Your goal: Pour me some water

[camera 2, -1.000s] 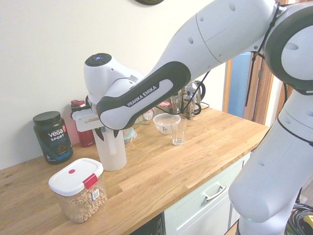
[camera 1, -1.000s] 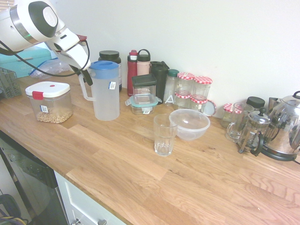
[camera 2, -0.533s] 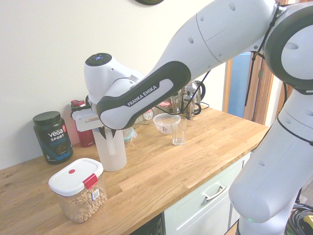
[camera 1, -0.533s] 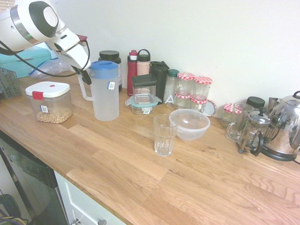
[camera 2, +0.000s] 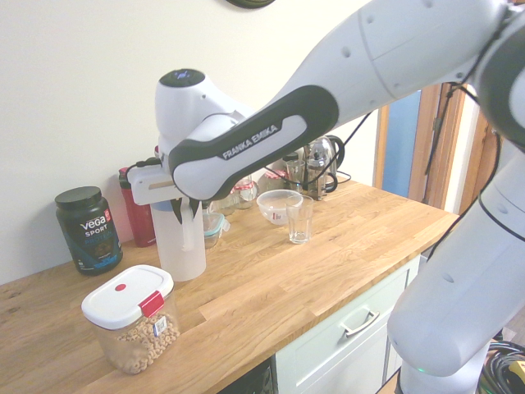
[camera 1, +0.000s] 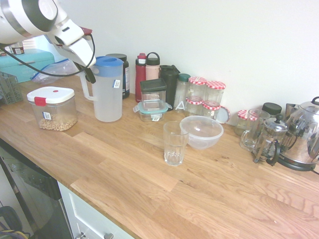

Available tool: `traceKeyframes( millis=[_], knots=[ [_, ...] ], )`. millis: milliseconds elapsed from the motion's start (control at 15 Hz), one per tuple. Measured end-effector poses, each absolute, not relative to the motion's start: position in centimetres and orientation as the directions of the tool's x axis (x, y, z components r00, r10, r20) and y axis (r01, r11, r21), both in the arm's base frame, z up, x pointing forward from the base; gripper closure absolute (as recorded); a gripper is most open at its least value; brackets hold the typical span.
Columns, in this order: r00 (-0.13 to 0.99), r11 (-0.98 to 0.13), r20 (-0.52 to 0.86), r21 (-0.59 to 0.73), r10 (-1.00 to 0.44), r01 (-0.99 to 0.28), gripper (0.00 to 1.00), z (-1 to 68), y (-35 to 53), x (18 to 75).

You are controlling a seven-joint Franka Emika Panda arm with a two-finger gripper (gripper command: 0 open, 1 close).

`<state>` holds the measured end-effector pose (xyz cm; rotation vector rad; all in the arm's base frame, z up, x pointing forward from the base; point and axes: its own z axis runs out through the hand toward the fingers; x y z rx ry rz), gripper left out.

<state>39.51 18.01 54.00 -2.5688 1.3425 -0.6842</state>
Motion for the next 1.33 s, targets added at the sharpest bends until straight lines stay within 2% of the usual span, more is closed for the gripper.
traceKeyframes(
  millis=[333,733,1000,1333],
  knots=[
    [0.670,-0.735,0.305,-0.233,-0.677,-0.637,1.00,58.6,10.7,33.0],
    [0.895,-0.926,0.239,-0.120,-0.378,-0.359,1.00,58.9,-0.7,29.3],
    [0.958,-0.986,0.243,-0.101,-0.151,-0.130,1.00,58.6,-10.0,27.6],
    [0.970,-0.988,0.224,-0.098,0.097,0.121,1.00,58.1,-18.8,28.8]
  ],
)
